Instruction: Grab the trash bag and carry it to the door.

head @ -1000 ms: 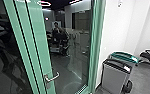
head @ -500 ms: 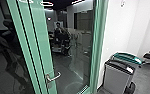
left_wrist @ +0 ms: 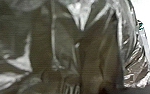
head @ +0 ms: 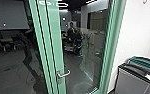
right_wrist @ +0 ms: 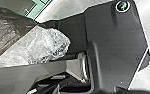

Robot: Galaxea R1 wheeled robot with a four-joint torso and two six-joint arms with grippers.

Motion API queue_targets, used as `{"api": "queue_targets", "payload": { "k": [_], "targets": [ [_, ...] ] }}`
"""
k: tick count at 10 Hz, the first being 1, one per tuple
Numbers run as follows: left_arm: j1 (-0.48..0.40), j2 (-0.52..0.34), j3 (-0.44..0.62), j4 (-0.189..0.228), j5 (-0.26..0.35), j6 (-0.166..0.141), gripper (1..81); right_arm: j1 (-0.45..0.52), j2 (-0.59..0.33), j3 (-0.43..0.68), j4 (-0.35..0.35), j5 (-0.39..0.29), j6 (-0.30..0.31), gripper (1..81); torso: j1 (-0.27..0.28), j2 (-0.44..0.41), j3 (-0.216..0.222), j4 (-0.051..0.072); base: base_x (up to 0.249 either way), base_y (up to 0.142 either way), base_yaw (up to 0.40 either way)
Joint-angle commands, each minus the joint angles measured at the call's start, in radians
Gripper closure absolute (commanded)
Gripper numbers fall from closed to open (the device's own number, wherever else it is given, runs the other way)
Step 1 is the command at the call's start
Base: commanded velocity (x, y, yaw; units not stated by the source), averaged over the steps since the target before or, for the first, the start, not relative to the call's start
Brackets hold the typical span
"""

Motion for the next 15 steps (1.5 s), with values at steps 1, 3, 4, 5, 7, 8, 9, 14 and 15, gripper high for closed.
{"api": "queue_targets", "payload": {
  "k": [1,3,4,5,7,8,9,14,15],
  "targets": [
    [-0.059,-0.030,0.047,0.022,0.038,0.007,81.1,0.035,-0.041,0.086,-0.023,-0.024,-0.009,1.0,0.000,0.000,0.000,0.000,0.000,0.000,0.349],
    [-0.062,-0.047,0.072,0.030,0.038,0.008,81.1,0.038,-0.049,0.104,-0.023,-0.025,-0.008,1.0,0.000,0.000,0.000,0.000,0.000,0.000,0.349],
    [-0.062,-0.048,0.070,0.036,0.038,0.008,81.1,0.038,-0.044,0.098,-0.023,-0.025,-0.008,1.0,0.000,0.000,0.000,0.000,0.000,0.000,0.350],
    [-0.062,-0.048,0.068,0.038,0.038,0.008,81.1,0.038,-0.037,0.094,-0.023,-0.025,-0.006,1.0,0.000,0.000,0.000,0.000,0.000,0.000,0.350],
    [-0.062,-0.050,0.067,0.042,0.040,0.008,81.1,0.037,-0.024,0.075,-0.025,-0.025,-0.006,1.0,0.000,0.000,0.000,0.000,0.000,0.000,0.350],
    [-0.062,-0.048,0.065,0.042,0.040,0.008,81.1,0.037,-0.017,0.065,-0.025,-0.025,-0.006,1.0,0.000,0.000,0.000,0.000,0.000,0.000,0.350],
    [-0.062,-0.050,0.065,0.042,0.040,0.008,81.1,0.038,-0.011,0.055,-0.025,-0.025,-0.006,1.0,0.000,0.000,0.000,0.000,0.000,0.000,0.349],
    [-0.062,-0.042,0.065,0.044,0.040,0.008,81.1,0.037,-0.006,0.048,-0.026,-0.025,-0.008,1.0,0.000,0.000,0.000,0.000,0.000,0.000,0.350],
    [-0.062,-0.042,0.065,0.044,0.040,0.008,81.1,0.037,-0.006,0.048,-0.027,-0.027,-0.008,1.0,0.000,0.000,0.000,0.000,0.000,0.000,0.346]
  ]
}}
